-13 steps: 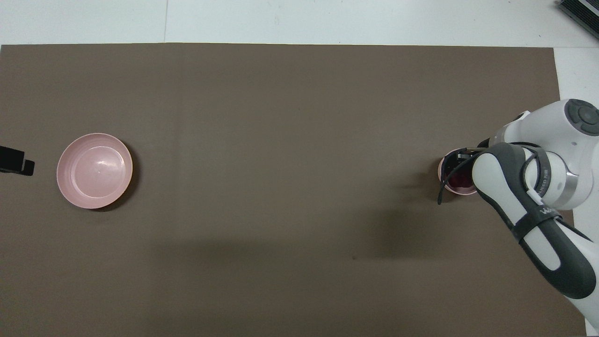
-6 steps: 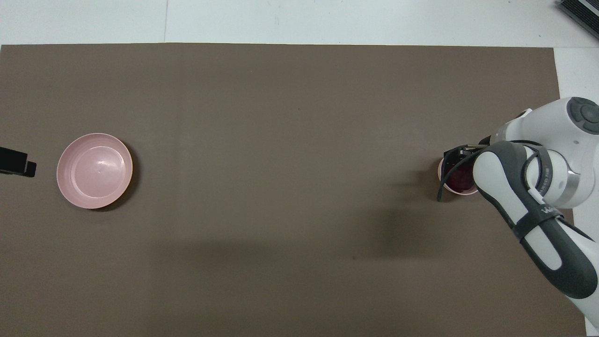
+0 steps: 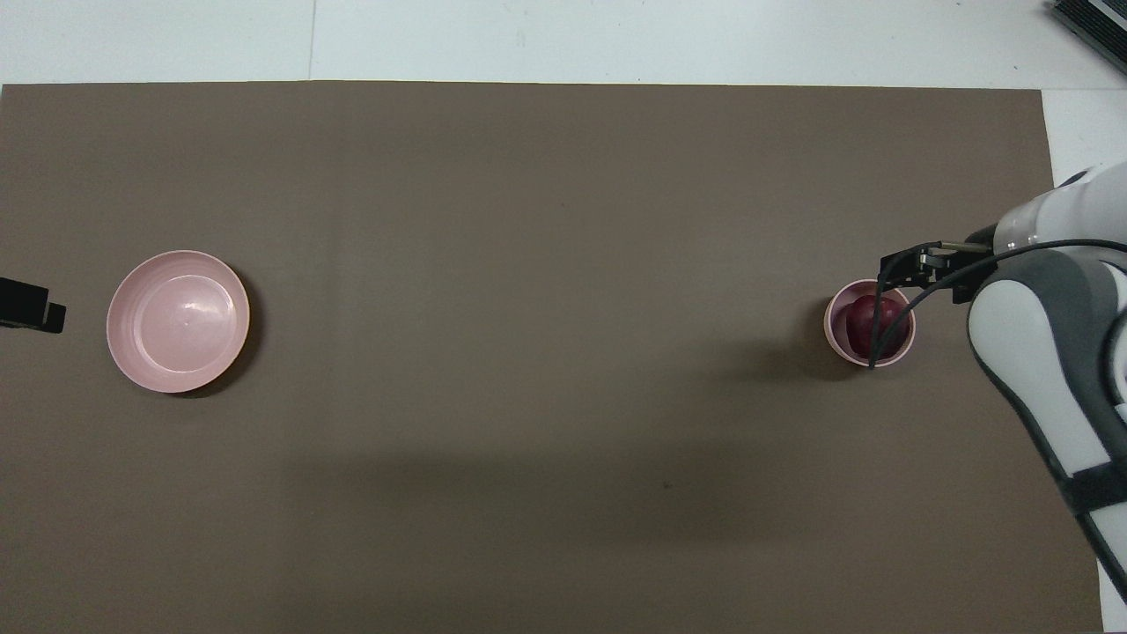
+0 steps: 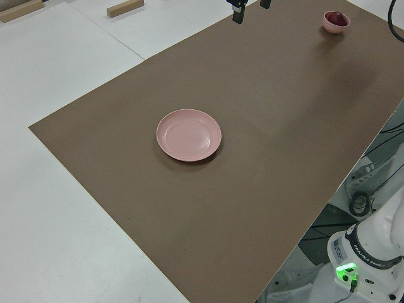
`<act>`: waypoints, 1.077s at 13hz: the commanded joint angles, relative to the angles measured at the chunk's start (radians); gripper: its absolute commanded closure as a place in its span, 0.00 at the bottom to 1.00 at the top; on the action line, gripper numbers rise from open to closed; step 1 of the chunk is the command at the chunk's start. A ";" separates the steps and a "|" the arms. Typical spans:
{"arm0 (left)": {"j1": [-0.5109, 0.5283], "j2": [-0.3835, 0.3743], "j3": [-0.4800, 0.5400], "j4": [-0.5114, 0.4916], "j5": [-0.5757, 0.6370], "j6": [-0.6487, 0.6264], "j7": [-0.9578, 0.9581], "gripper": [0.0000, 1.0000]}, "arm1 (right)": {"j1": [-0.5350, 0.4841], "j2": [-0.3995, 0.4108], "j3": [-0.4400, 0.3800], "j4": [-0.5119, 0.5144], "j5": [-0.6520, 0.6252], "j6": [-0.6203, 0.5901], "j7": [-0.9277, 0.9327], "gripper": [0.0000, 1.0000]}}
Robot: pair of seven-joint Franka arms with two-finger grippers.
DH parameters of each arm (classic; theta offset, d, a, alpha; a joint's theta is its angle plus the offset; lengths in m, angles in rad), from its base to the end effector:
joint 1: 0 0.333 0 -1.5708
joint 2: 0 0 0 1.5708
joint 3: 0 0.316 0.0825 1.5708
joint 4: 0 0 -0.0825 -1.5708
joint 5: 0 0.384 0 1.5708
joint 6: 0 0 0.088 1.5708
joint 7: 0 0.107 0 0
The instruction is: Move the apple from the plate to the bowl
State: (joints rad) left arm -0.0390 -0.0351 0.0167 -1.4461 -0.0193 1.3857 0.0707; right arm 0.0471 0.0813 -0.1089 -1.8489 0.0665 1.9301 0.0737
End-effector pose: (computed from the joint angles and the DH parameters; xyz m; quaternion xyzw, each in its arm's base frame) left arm 0.5224 -0.0138 0.6851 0.9987 -0.0481 -0.0124 0.0101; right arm 0.5836 -0.0300 0.4768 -0.9965 0.0791 -0.0001 0.0267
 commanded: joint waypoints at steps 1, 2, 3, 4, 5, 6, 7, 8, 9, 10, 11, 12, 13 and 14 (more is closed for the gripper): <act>0.007 -0.025 -0.006 -0.031 0.005 0.012 -0.002 0.00 | 0.014 -0.067 0.008 0.058 -0.039 -0.124 0.034 0.00; 0.007 -0.025 -0.004 -0.031 0.005 0.012 -0.002 0.00 | 0.014 -0.077 0.006 0.118 -0.051 -0.201 0.032 0.00; 0.007 -0.025 -0.003 -0.031 0.005 0.012 -0.002 0.00 | 0.010 -0.080 0.005 0.185 -0.057 -0.279 0.031 0.00; 0.007 -0.025 -0.004 -0.031 0.005 0.012 0.000 0.00 | 0.002 -0.080 0.006 0.247 -0.057 -0.351 0.023 0.00; 0.007 -0.025 -0.003 -0.031 0.005 0.012 -0.002 0.00 | 0.000 -0.080 0.002 0.288 -0.057 -0.402 0.021 0.00; 0.007 -0.025 -0.003 -0.031 0.005 0.012 -0.002 0.00 | 0.000 -0.083 -0.008 0.318 -0.057 -0.439 0.017 0.00; 0.007 -0.025 -0.003 -0.031 0.005 0.012 -0.002 0.00 | 0.000 -0.098 -0.009 0.345 -0.057 -0.471 0.017 0.00; 0.007 -0.025 -0.003 -0.031 0.005 0.010 0.000 0.00 | 0.000 -0.116 -0.011 0.356 -0.056 -0.483 0.015 0.00; 0.007 -0.025 -0.003 -0.031 0.005 0.012 -0.002 0.00 | -0.004 -0.139 -0.011 0.346 -0.050 -0.477 0.023 0.00; 0.007 -0.025 -0.003 -0.031 0.005 0.012 -0.002 0.00 | -0.009 -0.152 -0.017 0.335 -0.050 -0.484 0.015 0.00; 0.007 -0.025 -0.003 -0.030 0.005 0.012 0.000 0.00 | -0.010 -0.158 -0.018 0.329 -0.051 -0.488 0.011 0.00; 0.007 -0.025 -0.003 -0.031 0.005 0.012 0.000 0.00 | -0.012 -0.160 -0.021 0.332 -0.056 -0.491 -0.021 0.00; 0.007 -0.025 -0.003 -0.031 0.005 0.012 0.000 0.00 | -0.012 -0.160 -0.029 0.335 -0.065 -0.502 -0.084 0.00; 0.007 -0.025 -0.001 -0.031 0.005 0.012 0.000 0.00 | -0.012 -0.160 -0.032 0.341 -0.083 -0.520 -0.127 0.00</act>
State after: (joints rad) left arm -0.0389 -0.0356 0.0178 -1.4463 -0.0193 1.3857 0.0706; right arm 0.0444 -0.0698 -0.1386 -1.5077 0.0206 1.4405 0.0239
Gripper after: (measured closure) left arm 0.000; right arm 0.000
